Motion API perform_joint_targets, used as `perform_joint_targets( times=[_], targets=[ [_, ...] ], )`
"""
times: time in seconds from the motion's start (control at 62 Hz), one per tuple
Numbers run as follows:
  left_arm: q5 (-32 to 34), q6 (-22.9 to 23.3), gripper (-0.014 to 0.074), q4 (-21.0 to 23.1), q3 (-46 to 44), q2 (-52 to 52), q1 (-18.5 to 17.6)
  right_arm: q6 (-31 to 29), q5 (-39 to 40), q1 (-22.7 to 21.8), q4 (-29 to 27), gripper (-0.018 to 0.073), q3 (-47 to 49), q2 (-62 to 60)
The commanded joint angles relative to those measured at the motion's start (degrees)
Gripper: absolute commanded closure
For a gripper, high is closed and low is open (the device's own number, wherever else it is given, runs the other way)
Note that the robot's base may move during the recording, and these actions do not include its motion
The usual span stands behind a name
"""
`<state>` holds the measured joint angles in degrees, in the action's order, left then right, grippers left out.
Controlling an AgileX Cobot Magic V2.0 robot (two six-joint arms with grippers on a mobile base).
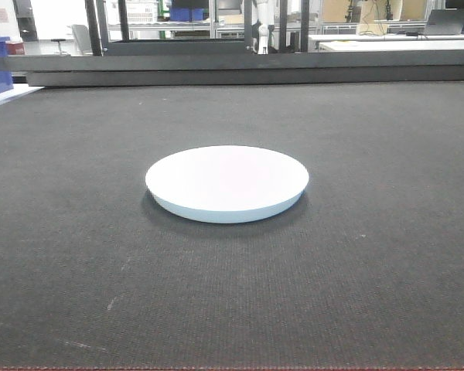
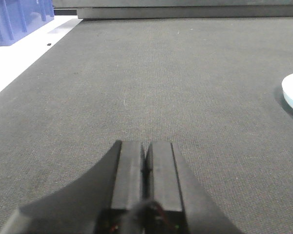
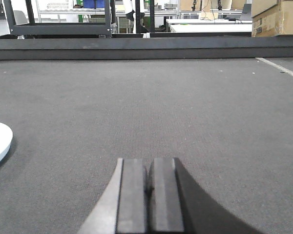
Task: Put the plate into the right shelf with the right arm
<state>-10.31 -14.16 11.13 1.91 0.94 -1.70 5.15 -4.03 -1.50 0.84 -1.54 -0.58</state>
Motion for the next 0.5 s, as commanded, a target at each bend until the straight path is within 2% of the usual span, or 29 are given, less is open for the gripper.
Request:
perform_joint_targets(
  times=[0.0,0.484],
  targets=[
    [4.8,0.2,0.0643,0.4,0.5,0.6,-0.1,-0.1,5.7,0.1,0.5,0.053,0.3,-0.8],
    [4.8,0.2,0.0643,0.4,0.5,0.6,-0.1,-0.1,5.7,0.1,0.5,0.053,0.3,-0.8]
  ],
)
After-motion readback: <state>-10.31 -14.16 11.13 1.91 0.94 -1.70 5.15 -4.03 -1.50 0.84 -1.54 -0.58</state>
